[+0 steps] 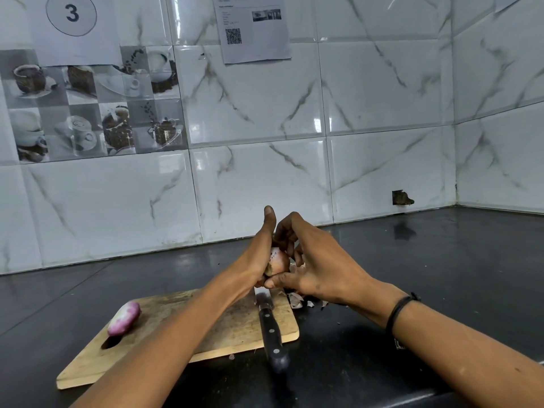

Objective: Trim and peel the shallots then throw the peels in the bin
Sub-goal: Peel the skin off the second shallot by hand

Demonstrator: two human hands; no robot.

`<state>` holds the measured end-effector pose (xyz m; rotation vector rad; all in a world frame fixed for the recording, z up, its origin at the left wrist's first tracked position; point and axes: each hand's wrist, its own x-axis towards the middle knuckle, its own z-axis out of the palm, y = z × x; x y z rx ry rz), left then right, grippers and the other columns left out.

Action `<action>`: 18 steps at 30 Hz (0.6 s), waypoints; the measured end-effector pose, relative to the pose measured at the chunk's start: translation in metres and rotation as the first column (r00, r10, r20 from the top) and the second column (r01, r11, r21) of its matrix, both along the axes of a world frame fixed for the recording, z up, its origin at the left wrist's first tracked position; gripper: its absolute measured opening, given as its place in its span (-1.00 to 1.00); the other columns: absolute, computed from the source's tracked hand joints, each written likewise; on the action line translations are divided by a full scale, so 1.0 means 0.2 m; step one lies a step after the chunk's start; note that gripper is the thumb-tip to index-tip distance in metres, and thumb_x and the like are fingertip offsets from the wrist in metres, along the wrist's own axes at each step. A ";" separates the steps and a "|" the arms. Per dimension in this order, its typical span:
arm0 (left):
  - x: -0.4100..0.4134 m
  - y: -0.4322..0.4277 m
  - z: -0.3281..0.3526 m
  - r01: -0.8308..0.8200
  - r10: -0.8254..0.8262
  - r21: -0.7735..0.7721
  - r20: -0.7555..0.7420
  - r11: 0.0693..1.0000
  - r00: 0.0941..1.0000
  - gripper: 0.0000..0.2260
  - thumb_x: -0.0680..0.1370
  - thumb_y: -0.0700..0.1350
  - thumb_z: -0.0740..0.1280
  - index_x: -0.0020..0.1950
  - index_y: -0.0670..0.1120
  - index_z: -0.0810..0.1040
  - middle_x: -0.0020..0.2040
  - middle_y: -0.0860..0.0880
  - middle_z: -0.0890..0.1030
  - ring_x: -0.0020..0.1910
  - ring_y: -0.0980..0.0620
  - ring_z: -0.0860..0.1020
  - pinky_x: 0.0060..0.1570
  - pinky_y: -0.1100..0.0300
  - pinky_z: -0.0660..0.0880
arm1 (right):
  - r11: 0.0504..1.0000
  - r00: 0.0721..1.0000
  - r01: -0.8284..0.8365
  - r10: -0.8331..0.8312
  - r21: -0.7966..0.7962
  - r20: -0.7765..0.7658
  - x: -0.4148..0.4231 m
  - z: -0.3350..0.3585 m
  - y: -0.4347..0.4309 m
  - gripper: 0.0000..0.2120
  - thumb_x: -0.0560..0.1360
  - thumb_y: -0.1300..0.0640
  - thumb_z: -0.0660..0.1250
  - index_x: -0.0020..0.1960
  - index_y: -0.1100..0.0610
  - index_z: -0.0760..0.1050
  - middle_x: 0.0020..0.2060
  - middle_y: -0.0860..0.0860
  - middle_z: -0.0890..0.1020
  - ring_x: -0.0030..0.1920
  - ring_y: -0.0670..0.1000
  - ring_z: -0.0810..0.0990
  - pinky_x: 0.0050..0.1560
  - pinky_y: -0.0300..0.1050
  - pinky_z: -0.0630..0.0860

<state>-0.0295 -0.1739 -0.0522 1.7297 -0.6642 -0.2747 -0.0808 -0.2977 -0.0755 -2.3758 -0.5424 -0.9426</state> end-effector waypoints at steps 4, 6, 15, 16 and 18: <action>-0.02 0.01 0.01 0.003 -0.005 -0.038 -0.055 0.999 0.998 -0.29 0.63 0.32 -0.20 -0.35 -0.18 0.38 -0.66 0.01 0.40 -0.76 0.17 0.24 -0.71 0.44 0.14 | 1.000 1.000 0.005 -0.005 -0.018 0.022 0.01 -0.01 0.00 -0.47 0.35 0.01 0.63 0.10 0.01 0.35 -0.16 -0.14 0.56 -0.11 -0.20 0.52 -0.15 -0.40 0.43; -0.02 0.01 0.02 -0.009 0.004 -0.055 -0.085 0.998 0.996 -0.30 0.64 0.31 -0.18 -0.36 -0.18 0.37 -0.67 0.00 0.39 -0.78 0.17 0.24 -0.72 0.44 0.13 | 1.000 1.000 0.010 -0.010 0.004 0.030 0.01 -0.01 0.00 -0.47 0.34 0.01 0.64 0.11 0.02 0.37 -0.18 -0.14 0.56 -0.15 -0.22 0.52 -0.16 -0.40 0.43; 0.03 0.00 -0.02 -0.020 0.016 0.104 0.036 0.994 0.999 -0.22 0.58 0.37 -0.27 -0.46 -0.13 0.40 -0.66 0.02 0.32 -0.72 0.14 0.21 -0.66 0.40 0.16 | 0.995 0.999 0.046 -0.044 -0.087 0.024 0.03 -0.02 -0.02 -0.54 0.29 -0.03 0.65 -0.01 0.06 0.45 -0.13 -0.14 0.48 -0.16 -0.18 0.46 -0.17 -0.40 0.39; 0.02 0.00 -0.02 -0.024 0.019 0.116 0.044 0.993 0.999 -0.20 0.58 0.38 -0.28 -0.52 -0.11 0.41 -0.66 0.02 0.32 -0.72 0.14 0.21 -0.66 0.40 0.16 | 0.992 0.998 0.057 -0.055 -0.111 0.018 0.03 -0.02 -0.02 -0.55 0.30 -0.04 0.64 -0.02 0.04 0.44 -0.14 -0.15 0.47 -0.17 -0.20 0.46 -0.17 -0.40 0.38; 0.02 0.00 -0.02 -0.030 0.026 0.102 0.043 0.994 0.999 -0.17 0.58 0.38 -0.27 -0.65 -0.04 0.40 -0.67 0.03 0.32 -0.73 0.15 0.22 -0.66 0.39 0.17 | 0.986 0.997 0.073 -0.069 -0.147 0.034 0.03 -0.02 -0.01 -0.61 0.35 -0.04 0.62 -0.06 0.05 0.45 -0.19 -0.15 0.47 -0.21 -0.19 0.46 -0.21 -0.39 0.38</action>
